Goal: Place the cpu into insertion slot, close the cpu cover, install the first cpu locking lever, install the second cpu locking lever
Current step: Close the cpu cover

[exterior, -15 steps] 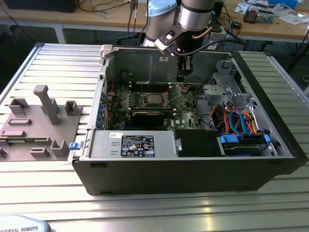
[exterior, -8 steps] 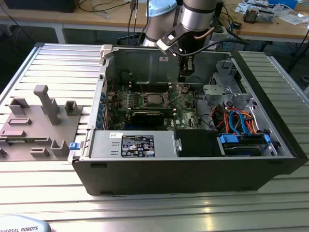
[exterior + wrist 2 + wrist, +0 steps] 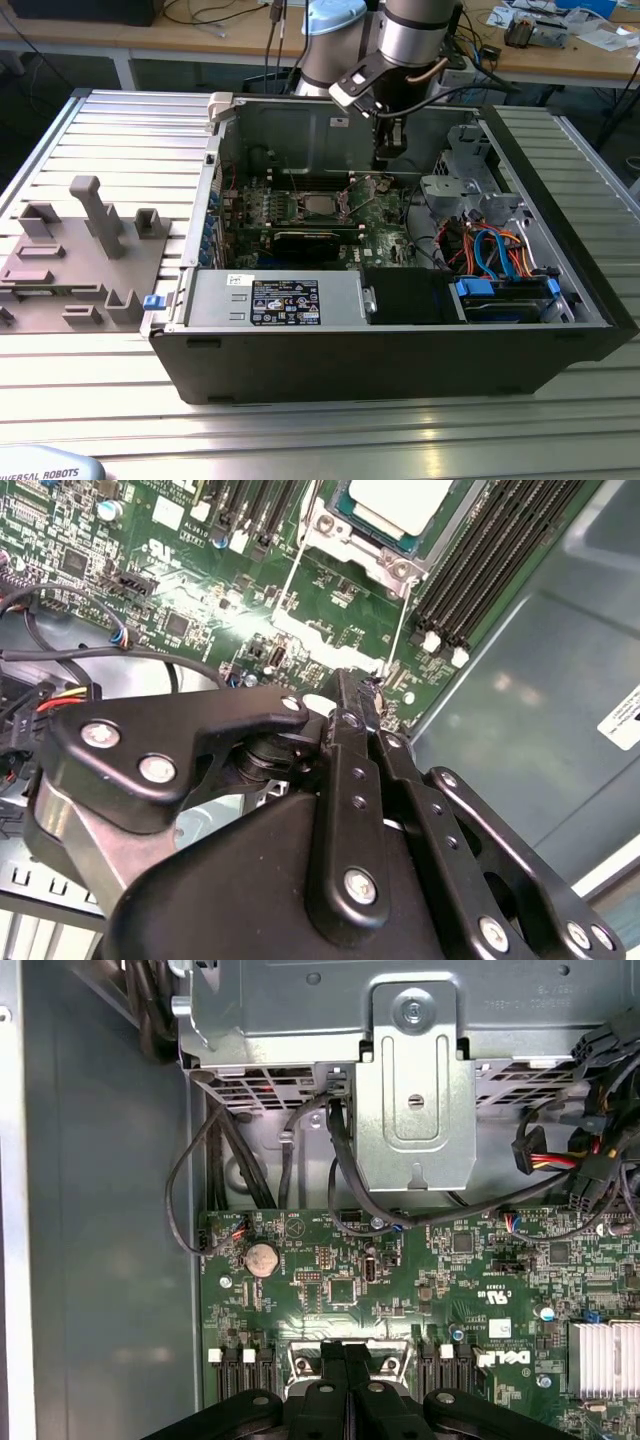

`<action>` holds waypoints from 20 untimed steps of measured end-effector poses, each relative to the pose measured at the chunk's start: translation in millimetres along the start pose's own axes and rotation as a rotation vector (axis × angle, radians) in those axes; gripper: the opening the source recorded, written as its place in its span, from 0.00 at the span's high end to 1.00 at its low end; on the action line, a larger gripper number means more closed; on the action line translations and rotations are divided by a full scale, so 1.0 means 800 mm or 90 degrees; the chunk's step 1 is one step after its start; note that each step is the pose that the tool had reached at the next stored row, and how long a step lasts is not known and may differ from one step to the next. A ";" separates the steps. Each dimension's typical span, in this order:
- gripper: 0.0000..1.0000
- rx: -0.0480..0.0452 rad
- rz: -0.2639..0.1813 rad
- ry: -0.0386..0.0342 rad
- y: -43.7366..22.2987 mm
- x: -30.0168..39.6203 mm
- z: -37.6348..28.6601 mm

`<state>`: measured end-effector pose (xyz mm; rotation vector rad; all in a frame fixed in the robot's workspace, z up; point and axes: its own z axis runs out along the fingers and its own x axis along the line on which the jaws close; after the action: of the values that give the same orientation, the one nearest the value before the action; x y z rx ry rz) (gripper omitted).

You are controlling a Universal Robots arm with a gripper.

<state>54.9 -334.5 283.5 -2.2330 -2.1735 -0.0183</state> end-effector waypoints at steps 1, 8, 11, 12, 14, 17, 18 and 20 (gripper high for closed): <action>0.89 0.0000 0.000 0.0000 0.0009 0.0000 0.0001; 0.89 0.0000 0.000 0.0000 0.0068 0.0002 0.0010; 0.89 0.0000 0.000 0.0001 0.0107 0.0003 0.0017; 0.89 0.0001 0.000 0.0000 0.0125 0.0003 0.0021; 0.89 0.0002 0.000 -0.0001 0.0150 0.0002 0.0027; 0.89 0.0004 0.000 0.0001 0.0172 0.0003 0.0060; 0.89 0.0005 0.000 0.0000 0.0181 0.0003 0.0074; 0.89 0.0008 -0.002 0.0000 0.0195 0.0002 0.0103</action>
<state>70.4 -334.5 275.1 -2.2292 -2.1763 -0.0170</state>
